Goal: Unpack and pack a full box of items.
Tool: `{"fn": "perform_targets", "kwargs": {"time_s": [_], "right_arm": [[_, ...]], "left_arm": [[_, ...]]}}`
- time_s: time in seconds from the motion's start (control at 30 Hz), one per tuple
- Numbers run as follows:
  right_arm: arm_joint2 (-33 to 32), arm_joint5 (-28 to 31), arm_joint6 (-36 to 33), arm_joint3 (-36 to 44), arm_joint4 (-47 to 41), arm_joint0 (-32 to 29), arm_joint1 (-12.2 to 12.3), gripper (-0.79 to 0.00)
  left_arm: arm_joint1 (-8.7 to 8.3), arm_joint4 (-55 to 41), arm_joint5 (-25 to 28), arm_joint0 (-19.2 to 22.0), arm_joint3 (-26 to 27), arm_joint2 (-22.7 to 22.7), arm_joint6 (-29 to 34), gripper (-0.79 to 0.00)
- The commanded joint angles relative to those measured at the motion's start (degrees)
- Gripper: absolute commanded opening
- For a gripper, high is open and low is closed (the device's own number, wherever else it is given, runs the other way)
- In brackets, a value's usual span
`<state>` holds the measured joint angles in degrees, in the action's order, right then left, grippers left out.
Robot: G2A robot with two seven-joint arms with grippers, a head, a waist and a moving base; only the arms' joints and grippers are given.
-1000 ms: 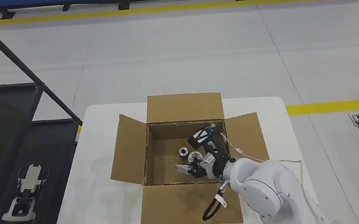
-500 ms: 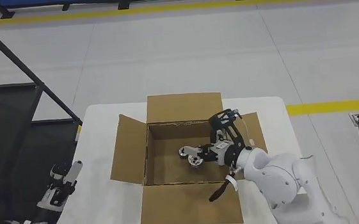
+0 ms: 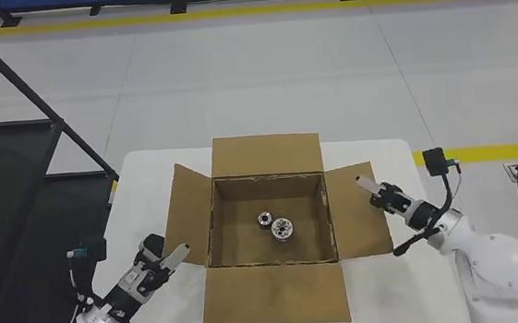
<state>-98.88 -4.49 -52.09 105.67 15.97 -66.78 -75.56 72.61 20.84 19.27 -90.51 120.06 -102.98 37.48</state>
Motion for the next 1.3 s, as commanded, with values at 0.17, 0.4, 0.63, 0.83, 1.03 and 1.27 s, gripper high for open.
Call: {"fn": "perform_targets", "kwargs": {"time_s": [0.17,0.4,0.63,0.83,1.03,1.27], "right_arm": [[-4.6,1.9,-3.2,-5.0,-3.8,0.4,1.3,0.0],[-2.6,4.1,-13.8,-11.1,-4.4,4.5,2.7,0.0],[-0.2,8.8,-20.5,-12.8,-8.9,7.1,3.7,0.0],[3.4,12.6,-25.9,-13.1,-15.5,9.2,4.2,0.0],[11.1,15.0,-28.6,-17.9,-23.0,14.7,3.9,0.0],[22.4,14.4,-26.4,-27.2,-23.8,22.4,2.7,0.0]], "left_arm": [[-0.4,1.3,-0.2,2.2,-0.1,5.3,2.0,0.0],[-0.66,4.0,-1.0,5.1,-0.4,11.1,3.1,0.0],[-0.84,6.9,-2.8,8.2,-2.4,15.8,3.5,0.0],[-0.98,8.7,-4.1,9.7,-3.4,19.0,3.7,0.0],[-1.01,10.5,-5.4,11.7,-5.4,22.3,3.2,0.0],[-1.16,10.9,-6.6,13.2,-7.3,24.2,3.7,0.0]]}}
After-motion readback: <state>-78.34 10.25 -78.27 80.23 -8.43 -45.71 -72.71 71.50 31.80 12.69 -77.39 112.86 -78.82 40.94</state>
